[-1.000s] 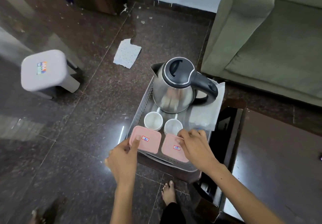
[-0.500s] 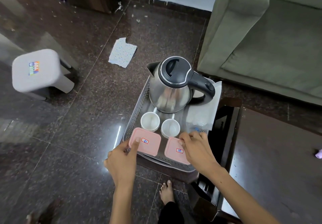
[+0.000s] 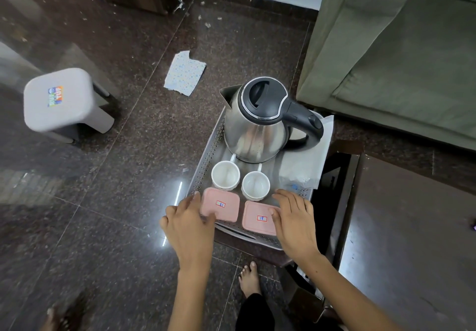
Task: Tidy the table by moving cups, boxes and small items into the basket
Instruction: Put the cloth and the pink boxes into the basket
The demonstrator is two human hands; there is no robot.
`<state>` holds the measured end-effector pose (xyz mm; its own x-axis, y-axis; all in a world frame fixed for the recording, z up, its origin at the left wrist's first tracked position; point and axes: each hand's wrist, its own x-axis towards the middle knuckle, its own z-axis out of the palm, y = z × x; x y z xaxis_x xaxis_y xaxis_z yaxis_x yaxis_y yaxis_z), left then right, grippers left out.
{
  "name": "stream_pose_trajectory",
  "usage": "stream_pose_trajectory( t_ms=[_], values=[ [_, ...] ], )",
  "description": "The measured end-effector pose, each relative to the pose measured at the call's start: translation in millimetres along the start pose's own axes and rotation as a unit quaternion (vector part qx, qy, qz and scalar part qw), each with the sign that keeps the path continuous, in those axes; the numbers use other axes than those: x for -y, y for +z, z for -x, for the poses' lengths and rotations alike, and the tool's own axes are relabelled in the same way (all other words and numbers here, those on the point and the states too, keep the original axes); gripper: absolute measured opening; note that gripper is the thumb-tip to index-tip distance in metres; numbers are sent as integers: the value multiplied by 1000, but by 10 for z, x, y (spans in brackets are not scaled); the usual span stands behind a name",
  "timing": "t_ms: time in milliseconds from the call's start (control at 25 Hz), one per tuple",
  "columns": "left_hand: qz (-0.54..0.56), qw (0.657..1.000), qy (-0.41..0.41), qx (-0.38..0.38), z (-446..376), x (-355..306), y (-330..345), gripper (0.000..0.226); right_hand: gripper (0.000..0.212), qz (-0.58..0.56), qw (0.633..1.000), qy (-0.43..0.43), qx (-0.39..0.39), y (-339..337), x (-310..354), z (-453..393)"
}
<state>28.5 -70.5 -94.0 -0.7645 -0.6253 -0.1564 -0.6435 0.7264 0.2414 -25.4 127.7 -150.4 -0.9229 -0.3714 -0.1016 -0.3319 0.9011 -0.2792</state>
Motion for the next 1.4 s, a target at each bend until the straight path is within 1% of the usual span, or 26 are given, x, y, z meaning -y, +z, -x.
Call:
stream_pose_trajectory(
  t_ms=[80,200,320,480,680,800,880,960,1080,1240,1400],
  values=[
    [-21,999,25,-6,45,-82,52,47,31,-2,1000,-2,-6,1,-9,5],
    [-44,998,54,9,138,-225,184,41,29,-2,1000,-3,-7,-6,-10,3],
    [-65,996,44,35,154,-274,335,43,25,-3,1000,-12,-12,-11,-11,12],
    [-55,998,36,17,35,-249,400,42,23,-16,998,-55,-15,-15,-43,14],
    [-46,999,19,2,18,-199,413,39,28,-28,993,-114,-29,-12,-102,21],
    [-47,999,12,-6,33,-195,429,34,42,-28,989,-134,-55,12,-99,23],
    [-63,997,29,-17,44,-186,453,29,46,-25,986,-147,-71,30,-107,28],
    [-72,996,42,-30,66,-166,478,26,46,-21,985,-158,-66,33,-139,74],
    [-68,997,32,-33,79,-163,515,31,44,-7,983,-178,-37,59,-167,214],
    [-59,998,17,-24,106,-187,521,36,42,4,986,-167,-23,87,-91,234],
    [-61,998,13,-23,94,-195,524,38,45,15,986,-168,-17,82,-7,184]
  ],
)
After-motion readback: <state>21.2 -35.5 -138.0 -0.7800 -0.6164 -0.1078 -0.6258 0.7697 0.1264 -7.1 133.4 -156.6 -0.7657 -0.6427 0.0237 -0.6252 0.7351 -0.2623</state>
